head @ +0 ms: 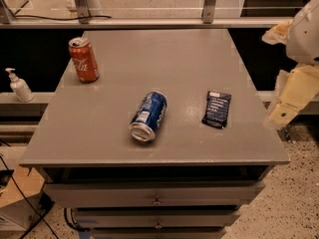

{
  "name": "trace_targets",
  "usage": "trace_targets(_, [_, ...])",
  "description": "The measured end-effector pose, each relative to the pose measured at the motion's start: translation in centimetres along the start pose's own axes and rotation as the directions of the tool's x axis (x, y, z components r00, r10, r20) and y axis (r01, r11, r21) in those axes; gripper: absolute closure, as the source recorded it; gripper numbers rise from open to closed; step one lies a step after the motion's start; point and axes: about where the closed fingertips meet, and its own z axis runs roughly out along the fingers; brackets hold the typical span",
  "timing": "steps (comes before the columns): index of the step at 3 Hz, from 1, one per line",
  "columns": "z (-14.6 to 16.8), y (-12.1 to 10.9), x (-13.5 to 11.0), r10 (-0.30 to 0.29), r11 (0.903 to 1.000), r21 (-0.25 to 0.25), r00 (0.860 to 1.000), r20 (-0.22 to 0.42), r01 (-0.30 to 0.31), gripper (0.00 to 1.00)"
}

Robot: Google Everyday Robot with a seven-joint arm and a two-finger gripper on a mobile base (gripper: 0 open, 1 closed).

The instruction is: Pick coke can

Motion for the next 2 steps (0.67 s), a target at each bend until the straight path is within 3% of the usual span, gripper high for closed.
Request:
trace_targets(1, [2.4,-0.2,-3.7,-0.029,0.9989,-0.03,0.979,0.2,0.036,0.0])
trace_targets(2, [5.4,-0.4,-8.7,-0.034,0.9924,-0.098,0.927,0.374,0.076,0.0])
